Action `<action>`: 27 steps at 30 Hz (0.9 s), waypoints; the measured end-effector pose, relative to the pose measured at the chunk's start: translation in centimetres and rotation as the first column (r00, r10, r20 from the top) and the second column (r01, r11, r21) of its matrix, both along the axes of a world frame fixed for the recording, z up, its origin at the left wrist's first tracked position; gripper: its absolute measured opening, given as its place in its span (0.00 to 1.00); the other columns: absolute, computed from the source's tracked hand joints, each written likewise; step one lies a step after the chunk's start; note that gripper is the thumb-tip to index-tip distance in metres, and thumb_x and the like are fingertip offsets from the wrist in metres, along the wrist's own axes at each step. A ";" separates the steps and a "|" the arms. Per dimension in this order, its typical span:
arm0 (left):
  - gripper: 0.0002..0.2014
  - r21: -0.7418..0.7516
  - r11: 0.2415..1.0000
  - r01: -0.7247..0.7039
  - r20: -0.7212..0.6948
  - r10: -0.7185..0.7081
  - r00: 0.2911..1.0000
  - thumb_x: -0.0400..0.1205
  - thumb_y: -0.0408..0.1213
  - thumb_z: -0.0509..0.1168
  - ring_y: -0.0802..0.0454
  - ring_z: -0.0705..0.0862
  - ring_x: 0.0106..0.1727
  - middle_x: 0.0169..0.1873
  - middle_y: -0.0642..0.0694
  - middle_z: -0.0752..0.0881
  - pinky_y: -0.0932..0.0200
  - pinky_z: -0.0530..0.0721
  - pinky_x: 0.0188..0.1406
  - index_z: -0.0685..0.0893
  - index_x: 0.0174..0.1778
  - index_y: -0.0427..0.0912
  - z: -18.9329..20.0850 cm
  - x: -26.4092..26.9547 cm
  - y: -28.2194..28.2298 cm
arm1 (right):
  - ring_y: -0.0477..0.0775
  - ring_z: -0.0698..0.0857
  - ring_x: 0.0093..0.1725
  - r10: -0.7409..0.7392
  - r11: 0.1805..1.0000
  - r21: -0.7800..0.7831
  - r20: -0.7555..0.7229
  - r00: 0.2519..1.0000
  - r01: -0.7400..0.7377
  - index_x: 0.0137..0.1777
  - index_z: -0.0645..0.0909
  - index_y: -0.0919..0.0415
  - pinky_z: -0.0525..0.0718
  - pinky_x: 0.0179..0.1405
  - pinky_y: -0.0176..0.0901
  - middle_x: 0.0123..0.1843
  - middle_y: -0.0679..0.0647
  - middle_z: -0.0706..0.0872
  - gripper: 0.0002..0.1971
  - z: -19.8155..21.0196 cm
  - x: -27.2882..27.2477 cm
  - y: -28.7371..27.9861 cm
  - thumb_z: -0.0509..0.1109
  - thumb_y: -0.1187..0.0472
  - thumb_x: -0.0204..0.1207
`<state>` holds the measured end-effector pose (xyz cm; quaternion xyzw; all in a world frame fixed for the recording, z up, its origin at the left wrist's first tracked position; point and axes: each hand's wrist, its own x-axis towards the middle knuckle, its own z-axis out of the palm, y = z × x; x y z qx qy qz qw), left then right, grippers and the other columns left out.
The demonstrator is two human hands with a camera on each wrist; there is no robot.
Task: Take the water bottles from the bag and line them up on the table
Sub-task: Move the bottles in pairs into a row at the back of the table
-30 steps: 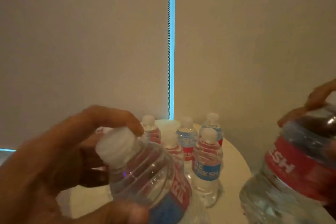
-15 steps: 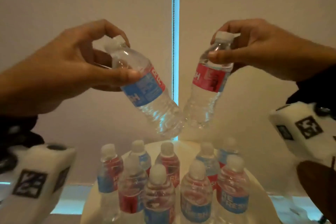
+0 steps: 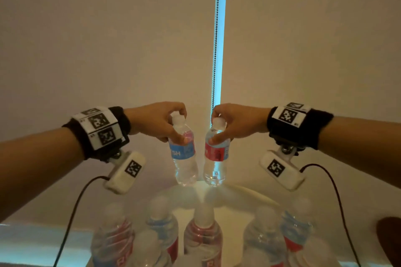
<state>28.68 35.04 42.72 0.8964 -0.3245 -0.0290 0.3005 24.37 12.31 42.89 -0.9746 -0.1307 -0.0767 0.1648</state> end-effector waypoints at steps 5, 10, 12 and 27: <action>0.20 0.068 0.997 -0.022 -0.044 0.025 0.999 0.71 0.36 0.82 0.50 0.87 0.41 0.43 0.45 0.86 0.57 0.90 0.41 0.76 0.46 0.51 -2.4 4.1 -1.5 | 0.50 0.83 0.42 -0.009 1.000 -0.015 -0.119 0.993 0.007 0.52 0.74 0.56 0.85 0.34 0.38 0.53 0.53 0.81 0.21 -2.8 3.7 -0.4 0.83 0.52 0.70; 0.20 0.148 0.989 -0.020 -0.060 0.030 0.998 0.71 0.38 0.82 0.51 0.85 0.41 0.46 0.44 0.83 0.59 0.89 0.38 0.75 0.45 0.51 -4.5 6.4 -2.8 | 0.50 0.84 0.40 0.000 1.000 -0.025 -0.183 0.983 -0.005 0.53 0.74 0.57 0.83 0.31 0.37 0.51 0.52 0.81 0.22 -5.3 6.2 -0.6 0.83 0.51 0.70; 0.20 0.184 0.983 -0.008 -0.070 0.021 0.997 0.71 0.38 0.82 0.51 0.85 0.41 0.47 0.44 0.83 0.60 0.89 0.38 0.74 0.45 0.51 -5.3 7.0 -3.3 | 0.49 0.83 0.38 0.009 0.999 -0.033 -0.198 0.980 -0.015 0.52 0.73 0.57 0.82 0.29 0.36 0.49 0.51 0.80 0.23 -6.2 7.0 -0.6 0.83 0.50 0.70; 0.22 0.213 0.977 0.001 -0.159 0.034 0.987 0.72 0.38 0.82 0.47 0.88 0.47 0.45 0.43 0.88 0.55 0.92 0.47 0.74 0.50 0.51 -7.3 9.7 -4.8 | 0.57 0.88 0.55 0.000 1.000 0.016 -0.230 0.973 0.004 0.59 0.70 0.57 0.93 0.46 0.47 0.62 0.57 0.80 0.24 -7.7 8.7 -1.0 0.81 0.52 0.74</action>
